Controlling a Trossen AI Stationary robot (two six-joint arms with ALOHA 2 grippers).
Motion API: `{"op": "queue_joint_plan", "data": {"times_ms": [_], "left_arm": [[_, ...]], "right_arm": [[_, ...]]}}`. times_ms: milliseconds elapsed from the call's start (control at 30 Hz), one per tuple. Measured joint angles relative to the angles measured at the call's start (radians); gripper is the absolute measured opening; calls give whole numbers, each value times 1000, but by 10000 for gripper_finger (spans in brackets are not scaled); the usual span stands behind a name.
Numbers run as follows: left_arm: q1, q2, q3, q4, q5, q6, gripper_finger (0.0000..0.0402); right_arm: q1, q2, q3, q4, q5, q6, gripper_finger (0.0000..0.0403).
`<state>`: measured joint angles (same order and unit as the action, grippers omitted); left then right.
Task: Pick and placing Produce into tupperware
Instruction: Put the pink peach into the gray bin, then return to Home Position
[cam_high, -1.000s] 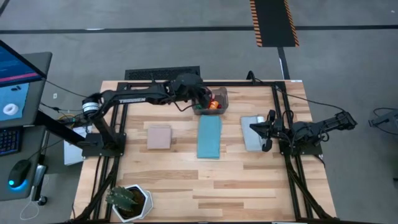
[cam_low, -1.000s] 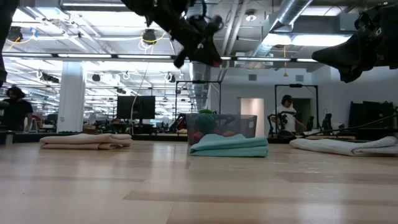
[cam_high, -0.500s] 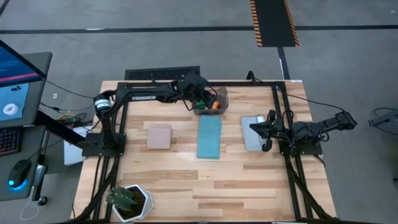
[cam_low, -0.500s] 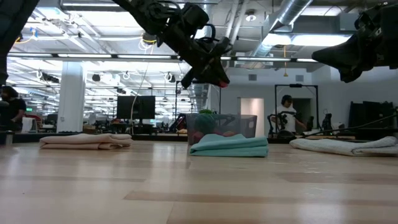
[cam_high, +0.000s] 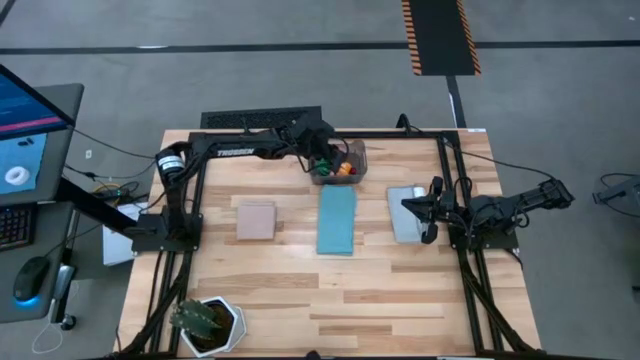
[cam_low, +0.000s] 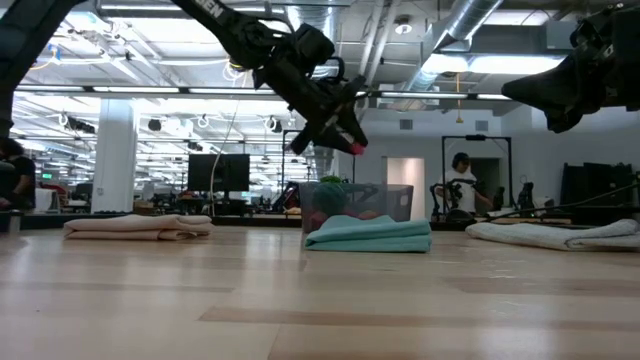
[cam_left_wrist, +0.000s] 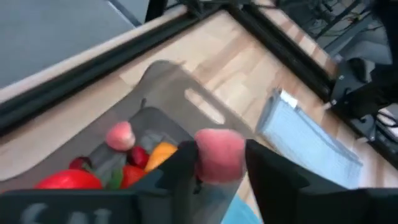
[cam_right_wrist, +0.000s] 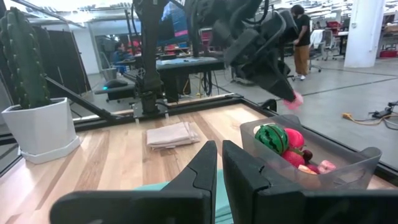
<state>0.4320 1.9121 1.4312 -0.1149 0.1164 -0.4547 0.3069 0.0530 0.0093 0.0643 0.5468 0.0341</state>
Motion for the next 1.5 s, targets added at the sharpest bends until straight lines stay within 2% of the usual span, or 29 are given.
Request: {"op": "queue_joint_plan", "data": {"times_ms": [100,267,367,533,633,733,833,933,1067,1167,1267,1300,1500], "left_arm": [[-7,1,1,1,4,7,180],[-13,2,1,-7,18,22,301],[-12,2,1,3,27,24,352],[-16,-4,1,50,72,26,376],[-38,-39,0,95,83,119,374],[-64,-95,0,117,159,314,362],[-96,-163,0,102,156,355,342],[-126,-231,0,76,155,426,301],[-179,-314,0,0,118,465,209],[-218,-380,-7,-41,95,483,120],[-257,-452,-57,-16,55,483,27],[-267,-478,-83,6,54,482,15],[-347,-655,-324,215,41,500,1]], "right_arm": [[0,0,0,0,0,0,49],[0,0,0,0,0,0,49],[0,0,0,0,0,0,49],[0,0,0,0,0,0,49],[0,0,0,0,0,0,49],[0,0,0,0,0,0,49],[0,0,0,0,0,0,49],[0,0,0,0,0,0,49],[0,0,0,0,0,0,49],[0,0,0,0,0,0,49],[0,0,0,0,0,0,49],[0,0,0,0,0,0,49],[0,0,0,0,0,0,49]]}}
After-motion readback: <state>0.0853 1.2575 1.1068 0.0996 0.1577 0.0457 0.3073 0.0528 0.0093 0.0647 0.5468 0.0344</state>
